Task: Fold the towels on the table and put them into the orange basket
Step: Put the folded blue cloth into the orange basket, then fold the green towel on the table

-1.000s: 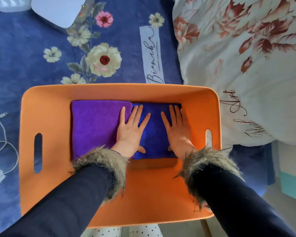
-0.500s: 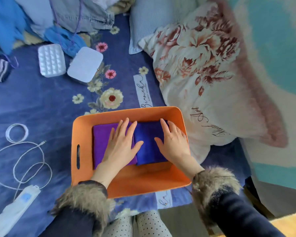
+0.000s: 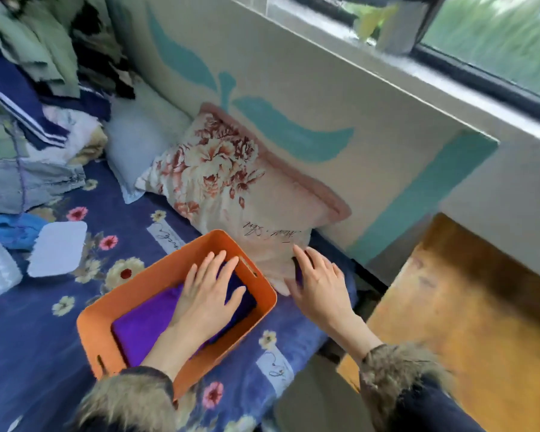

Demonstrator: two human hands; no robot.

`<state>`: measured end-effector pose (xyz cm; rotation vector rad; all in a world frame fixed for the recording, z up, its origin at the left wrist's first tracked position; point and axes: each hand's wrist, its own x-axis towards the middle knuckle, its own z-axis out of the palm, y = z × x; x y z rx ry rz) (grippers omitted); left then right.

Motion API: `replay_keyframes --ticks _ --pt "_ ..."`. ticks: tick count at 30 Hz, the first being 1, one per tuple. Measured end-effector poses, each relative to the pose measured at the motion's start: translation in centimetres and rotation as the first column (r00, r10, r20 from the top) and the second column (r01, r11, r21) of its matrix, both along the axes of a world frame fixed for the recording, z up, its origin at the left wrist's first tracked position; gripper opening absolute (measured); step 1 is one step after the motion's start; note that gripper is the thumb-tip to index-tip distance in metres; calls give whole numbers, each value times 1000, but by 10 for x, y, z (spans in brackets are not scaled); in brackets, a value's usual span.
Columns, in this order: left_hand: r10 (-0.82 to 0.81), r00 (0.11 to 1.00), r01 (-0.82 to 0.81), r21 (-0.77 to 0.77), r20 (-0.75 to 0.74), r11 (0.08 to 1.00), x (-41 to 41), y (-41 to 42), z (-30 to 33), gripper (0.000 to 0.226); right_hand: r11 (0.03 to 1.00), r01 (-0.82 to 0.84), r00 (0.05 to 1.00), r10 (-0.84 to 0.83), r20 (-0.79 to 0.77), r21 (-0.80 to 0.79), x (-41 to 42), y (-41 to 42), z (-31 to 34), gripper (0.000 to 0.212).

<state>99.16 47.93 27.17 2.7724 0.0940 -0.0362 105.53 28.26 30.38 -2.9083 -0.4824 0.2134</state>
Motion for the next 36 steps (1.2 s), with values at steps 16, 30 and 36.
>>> replay_keyframes --ticks 16,30,36 --pt "-885 437 891 61 161 451 -121 -289 85 62 502 858 488 -863 132 111 -354 -241 67 57" --pt "-915 -335 939 4 224 -343 -543 -482 99 63 -321 943 -331 -933 144 90 -837 -255 84 55" --pt "-751 -623 769 -4 219 -640 -727 -487 103 54 -644 756 -654 -742 145 118 -990 -180 82 55"
